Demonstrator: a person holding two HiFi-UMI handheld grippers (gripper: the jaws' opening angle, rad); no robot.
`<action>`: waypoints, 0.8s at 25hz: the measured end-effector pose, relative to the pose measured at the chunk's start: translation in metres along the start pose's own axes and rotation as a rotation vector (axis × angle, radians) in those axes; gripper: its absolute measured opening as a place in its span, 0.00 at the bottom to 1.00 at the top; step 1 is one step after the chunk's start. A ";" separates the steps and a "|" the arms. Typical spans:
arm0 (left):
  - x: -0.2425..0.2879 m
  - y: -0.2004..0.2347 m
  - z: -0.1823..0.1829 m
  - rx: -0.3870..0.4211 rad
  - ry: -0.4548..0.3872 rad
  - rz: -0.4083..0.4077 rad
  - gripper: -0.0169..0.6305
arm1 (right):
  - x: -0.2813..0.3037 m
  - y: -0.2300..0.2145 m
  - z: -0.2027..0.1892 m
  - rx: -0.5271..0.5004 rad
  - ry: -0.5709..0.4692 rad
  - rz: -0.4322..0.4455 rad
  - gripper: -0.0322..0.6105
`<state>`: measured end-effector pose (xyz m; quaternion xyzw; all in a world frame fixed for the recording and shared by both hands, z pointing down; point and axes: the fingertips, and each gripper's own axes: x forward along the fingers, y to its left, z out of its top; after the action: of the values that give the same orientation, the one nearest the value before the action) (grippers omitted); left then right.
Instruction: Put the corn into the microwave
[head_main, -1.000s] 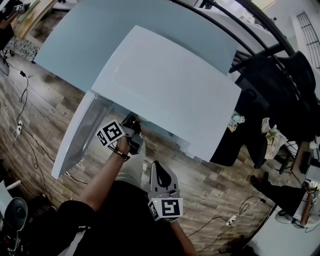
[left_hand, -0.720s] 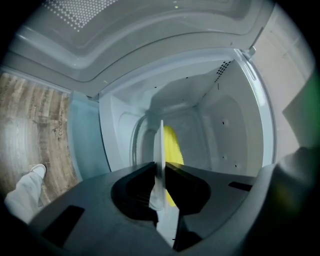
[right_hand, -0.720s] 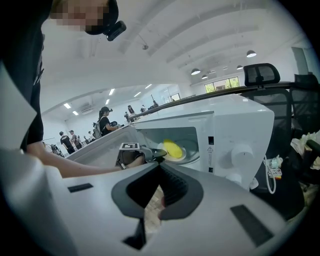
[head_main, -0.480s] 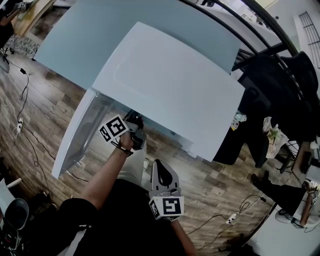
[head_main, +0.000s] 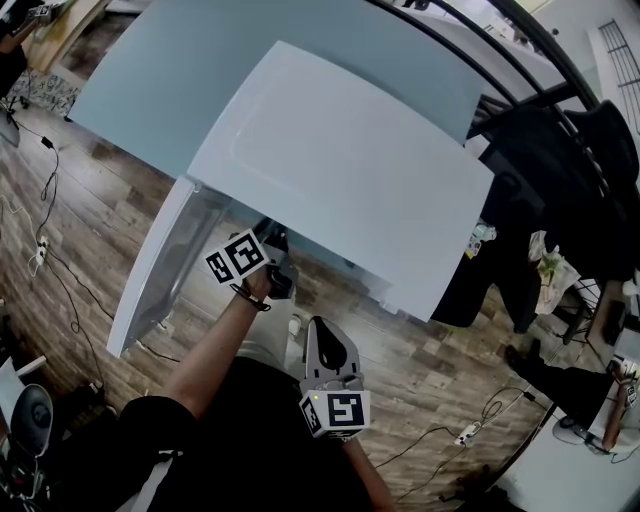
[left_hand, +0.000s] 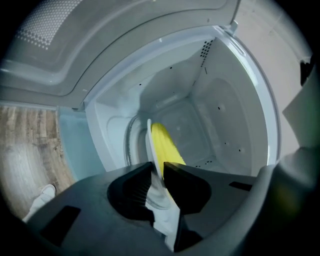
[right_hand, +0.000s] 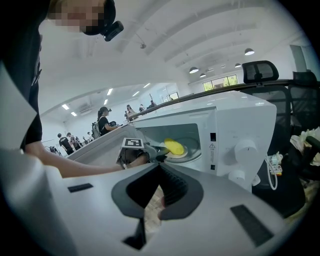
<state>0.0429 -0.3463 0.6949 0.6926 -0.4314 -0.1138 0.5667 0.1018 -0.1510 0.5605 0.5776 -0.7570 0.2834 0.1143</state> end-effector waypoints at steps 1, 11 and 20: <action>-0.001 0.000 -0.001 0.025 0.007 0.005 0.11 | 0.000 0.001 -0.001 -0.001 0.001 0.002 0.06; -0.004 0.002 -0.010 0.319 0.101 0.062 0.21 | -0.002 0.003 -0.006 -0.001 0.006 -0.002 0.06; -0.005 0.000 -0.018 0.611 0.255 0.073 0.27 | -0.001 0.007 -0.004 -0.005 0.005 0.001 0.06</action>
<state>0.0517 -0.3305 0.6998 0.8234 -0.3956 0.1288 0.3859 0.0953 -0.1470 0.5615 0.5760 -0.7579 0.2828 0.1175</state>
